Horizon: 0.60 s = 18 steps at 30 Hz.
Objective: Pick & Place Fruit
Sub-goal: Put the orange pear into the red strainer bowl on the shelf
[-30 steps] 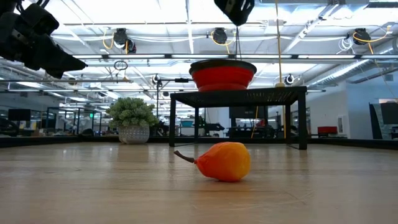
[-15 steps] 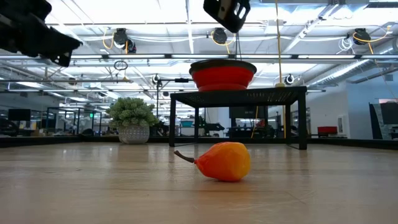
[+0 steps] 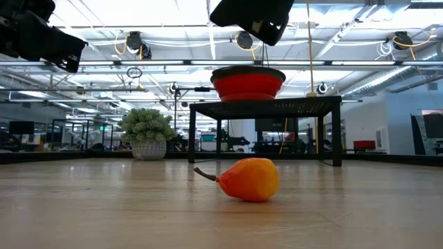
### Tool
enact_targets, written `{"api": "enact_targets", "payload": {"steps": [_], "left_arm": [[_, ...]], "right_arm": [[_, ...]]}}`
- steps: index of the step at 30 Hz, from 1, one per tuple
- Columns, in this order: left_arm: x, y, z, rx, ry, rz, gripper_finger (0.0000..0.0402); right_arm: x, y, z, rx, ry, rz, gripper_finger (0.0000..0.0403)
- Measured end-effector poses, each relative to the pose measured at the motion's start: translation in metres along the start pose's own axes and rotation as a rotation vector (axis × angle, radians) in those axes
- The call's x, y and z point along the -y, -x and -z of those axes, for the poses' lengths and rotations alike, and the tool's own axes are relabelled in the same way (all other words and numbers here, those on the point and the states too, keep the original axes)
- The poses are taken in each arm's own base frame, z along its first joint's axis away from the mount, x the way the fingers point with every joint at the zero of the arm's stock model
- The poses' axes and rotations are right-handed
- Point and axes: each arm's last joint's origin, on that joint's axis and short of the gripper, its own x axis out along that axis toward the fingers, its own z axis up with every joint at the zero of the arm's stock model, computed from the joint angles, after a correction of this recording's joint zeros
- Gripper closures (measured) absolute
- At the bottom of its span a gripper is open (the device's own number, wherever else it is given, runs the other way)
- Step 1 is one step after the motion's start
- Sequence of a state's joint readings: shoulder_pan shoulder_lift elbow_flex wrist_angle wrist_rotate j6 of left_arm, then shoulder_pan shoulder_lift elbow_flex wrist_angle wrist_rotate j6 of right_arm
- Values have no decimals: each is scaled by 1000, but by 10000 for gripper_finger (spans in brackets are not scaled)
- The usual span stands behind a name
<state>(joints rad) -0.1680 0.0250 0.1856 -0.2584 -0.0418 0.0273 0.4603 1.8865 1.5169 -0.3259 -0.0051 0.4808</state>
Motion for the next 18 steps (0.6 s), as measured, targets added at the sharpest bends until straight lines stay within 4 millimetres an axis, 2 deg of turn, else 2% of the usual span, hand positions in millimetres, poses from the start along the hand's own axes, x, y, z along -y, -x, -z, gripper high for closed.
{"api": "enact_targets", "payload": {"steps": [8,18], "left_arm": [[0,0,0,0,6,-1,376],[0,0,0,-1,6,-1,376]], "right_arm": [[6,-6,12,-36,23,18,176],[16,-13,29,-87,81,51,172]]}}
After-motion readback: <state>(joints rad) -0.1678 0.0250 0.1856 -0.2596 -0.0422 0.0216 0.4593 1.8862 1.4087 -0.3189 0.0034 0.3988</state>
